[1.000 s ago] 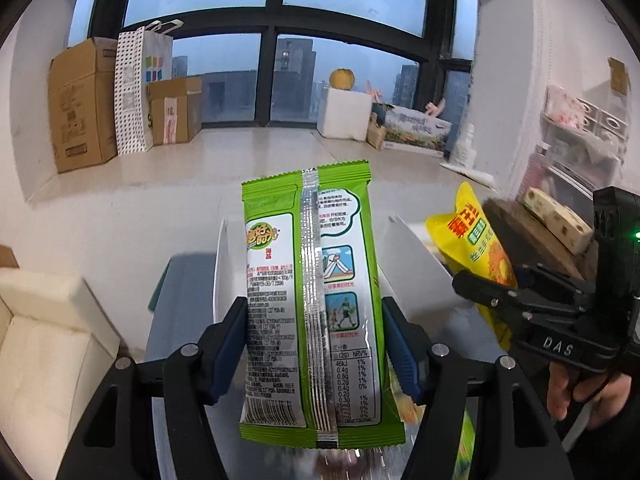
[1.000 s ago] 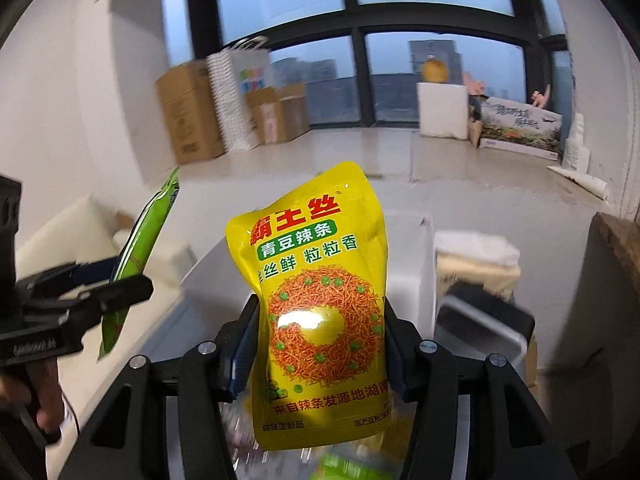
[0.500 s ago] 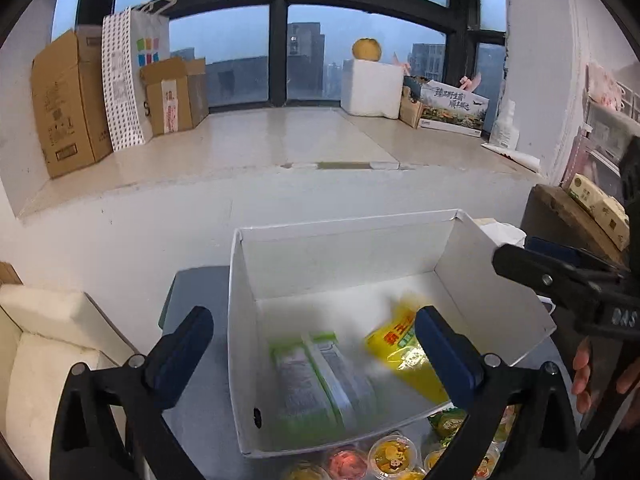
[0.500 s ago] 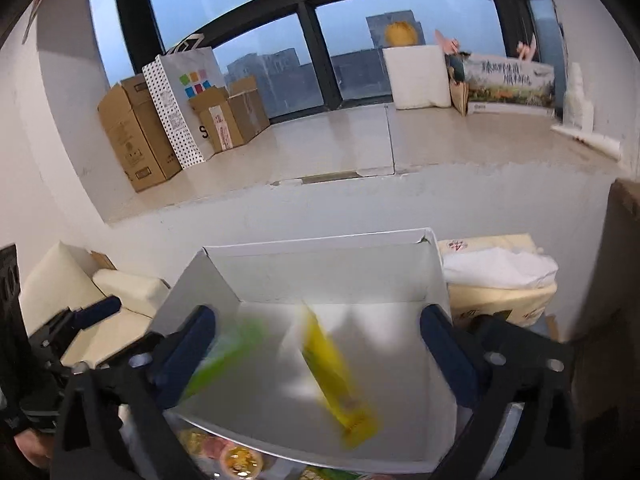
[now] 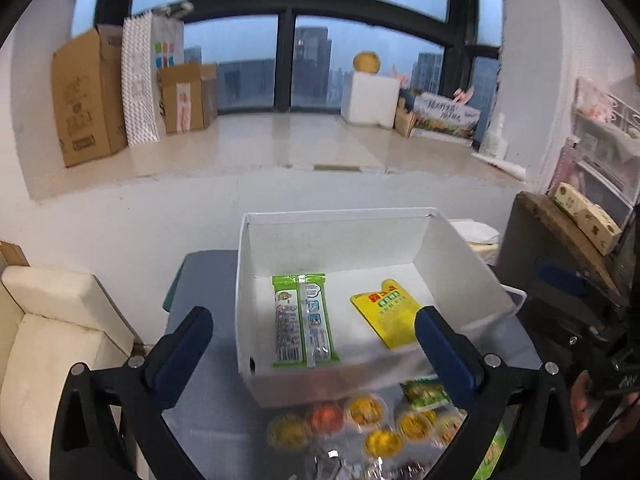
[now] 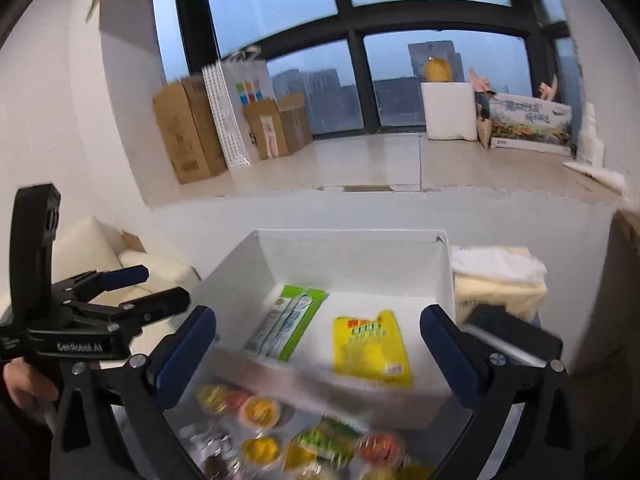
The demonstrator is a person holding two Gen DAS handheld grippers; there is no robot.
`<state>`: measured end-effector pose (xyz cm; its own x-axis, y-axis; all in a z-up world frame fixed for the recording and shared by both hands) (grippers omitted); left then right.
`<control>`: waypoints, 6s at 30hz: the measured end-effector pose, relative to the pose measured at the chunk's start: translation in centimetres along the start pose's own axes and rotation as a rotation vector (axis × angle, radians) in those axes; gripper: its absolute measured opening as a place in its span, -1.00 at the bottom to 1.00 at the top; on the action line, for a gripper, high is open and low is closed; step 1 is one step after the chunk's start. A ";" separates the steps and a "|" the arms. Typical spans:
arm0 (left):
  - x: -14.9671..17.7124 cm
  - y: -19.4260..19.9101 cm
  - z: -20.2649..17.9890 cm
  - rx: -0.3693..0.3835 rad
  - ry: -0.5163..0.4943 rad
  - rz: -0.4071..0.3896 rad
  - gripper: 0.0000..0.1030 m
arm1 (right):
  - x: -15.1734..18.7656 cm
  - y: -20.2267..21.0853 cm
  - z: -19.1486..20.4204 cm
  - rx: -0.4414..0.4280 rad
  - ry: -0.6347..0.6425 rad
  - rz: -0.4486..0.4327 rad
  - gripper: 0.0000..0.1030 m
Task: Organize snacks
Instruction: 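Grasp the green seaweed snack bag with the right gripper, then grasp the clear wrapped candies with the left gripper while the right holds the seaweed bag, then carry the candies over the white box and release them with the left gripper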
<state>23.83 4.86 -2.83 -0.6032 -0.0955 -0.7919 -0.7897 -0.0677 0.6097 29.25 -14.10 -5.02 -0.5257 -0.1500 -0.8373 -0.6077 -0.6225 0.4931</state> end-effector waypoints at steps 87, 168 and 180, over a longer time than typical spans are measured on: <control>17.7 3.4 -9.6 0.120 -0.167 0.147 -0.93 | 16.8 11.2 -3.4 -0.009 -0.216 0.090 0.10; 10.4 9.4 -4.1 0.160 -0.109 -0.076 -0.78 | 14.4 10.0 3.2 -0.095 -0.129 0.077 0.10; 9.1 10.7 -3.8 0.172 -0.100 -0.102 -0.79 | 13.5 9.9 3.8 -0.106 -0.113 0.066 0.10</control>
<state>10.34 -0.52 -3.37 -0.5201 0.0023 -0.8541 -0.8497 0.0996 0.5177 13.89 -19.36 -10.58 -0.6295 -0.1098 -0.7692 -0.5064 -0.6928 0.5134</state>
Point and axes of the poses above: each gripper's, at about its wrist camera, not at the fingertips, and y roughly against the way its jaws point, z to its left, x to its underside, the point moved 6 cm from there along -y, roughly the way its jaws point, and after that the axes turned 4 degrees about -x, right-handed, at the moved point
